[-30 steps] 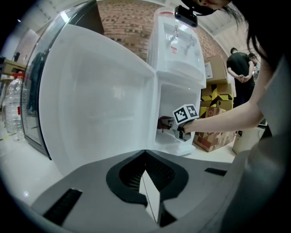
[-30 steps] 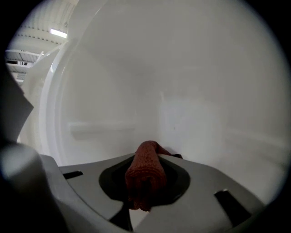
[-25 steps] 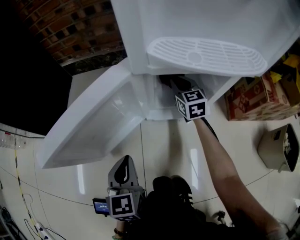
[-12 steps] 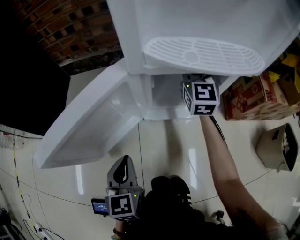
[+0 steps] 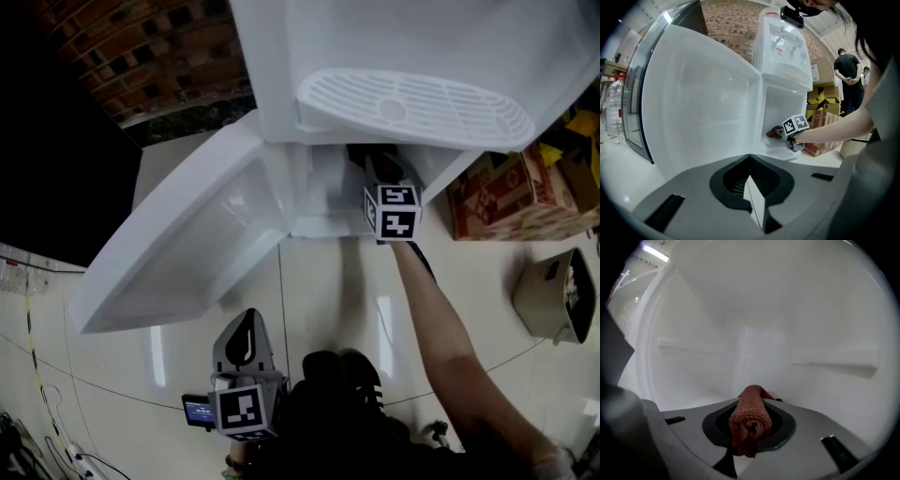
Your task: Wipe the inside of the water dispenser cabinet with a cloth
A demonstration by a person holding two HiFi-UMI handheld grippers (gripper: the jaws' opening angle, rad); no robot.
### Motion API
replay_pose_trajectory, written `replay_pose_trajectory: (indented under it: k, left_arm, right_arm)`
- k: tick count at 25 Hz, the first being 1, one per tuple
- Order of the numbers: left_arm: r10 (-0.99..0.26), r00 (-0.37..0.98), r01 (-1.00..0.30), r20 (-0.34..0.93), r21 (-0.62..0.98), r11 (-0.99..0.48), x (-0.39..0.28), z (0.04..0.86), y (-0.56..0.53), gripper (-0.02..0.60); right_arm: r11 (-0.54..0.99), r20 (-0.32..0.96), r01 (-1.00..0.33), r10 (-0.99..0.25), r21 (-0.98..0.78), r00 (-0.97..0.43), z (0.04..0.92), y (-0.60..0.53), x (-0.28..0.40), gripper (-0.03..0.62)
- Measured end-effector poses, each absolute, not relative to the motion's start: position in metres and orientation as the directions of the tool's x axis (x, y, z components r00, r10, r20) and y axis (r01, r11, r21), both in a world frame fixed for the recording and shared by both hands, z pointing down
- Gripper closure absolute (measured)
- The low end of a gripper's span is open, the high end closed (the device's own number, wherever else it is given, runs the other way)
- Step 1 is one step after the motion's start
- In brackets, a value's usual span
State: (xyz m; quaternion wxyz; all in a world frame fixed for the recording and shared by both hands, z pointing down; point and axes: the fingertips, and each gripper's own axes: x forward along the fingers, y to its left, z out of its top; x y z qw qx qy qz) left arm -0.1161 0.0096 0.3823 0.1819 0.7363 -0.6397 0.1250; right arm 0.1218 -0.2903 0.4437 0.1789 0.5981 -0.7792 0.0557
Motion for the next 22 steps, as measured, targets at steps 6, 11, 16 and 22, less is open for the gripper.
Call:
replay_pose_trajectory:
  k: [6, 11, 16, 22]
  left_arm:
    - [-0.898, 0.150, -0.987, 0.413, 0.109, -0.115, -0.116, 0.382, 0.009, 0.577]
    - [-0.897, 0.158, -0.986, 0.413, 0.110, -0.123, -0.113, 0.383, 0.008, 0.577]
    - [-0.896, 0.158, -0.986, 0.414, 0.107, -0.125, -0.112, 0.383, 0.008, 0.577]
    - [-0.896, 0.152, -0.987, 0.418, 0.113, -0.115, -0.115, 0.384, 0.009, 0.577]
  right_arm:
    - [0.261, 0.247, -0.958, -0.942, 0.121, -0.225, 0.410, -0.281, 0.123, 0.520]
    - [0.157, -0.061, -0.974, -0.984, 0.162, -0.169, 0.296, -0.245, 0.127, 0.520]
    - [0.072, -0.172, -0.974, -0.979, 0.217, -0.111, 0.250, -0.231, 0.126, 0.520]
    - [0.020, 0.008, -0.975, -1.000, 0.223, -0.019, 0.310, -0.248, 0.142, 0.520]
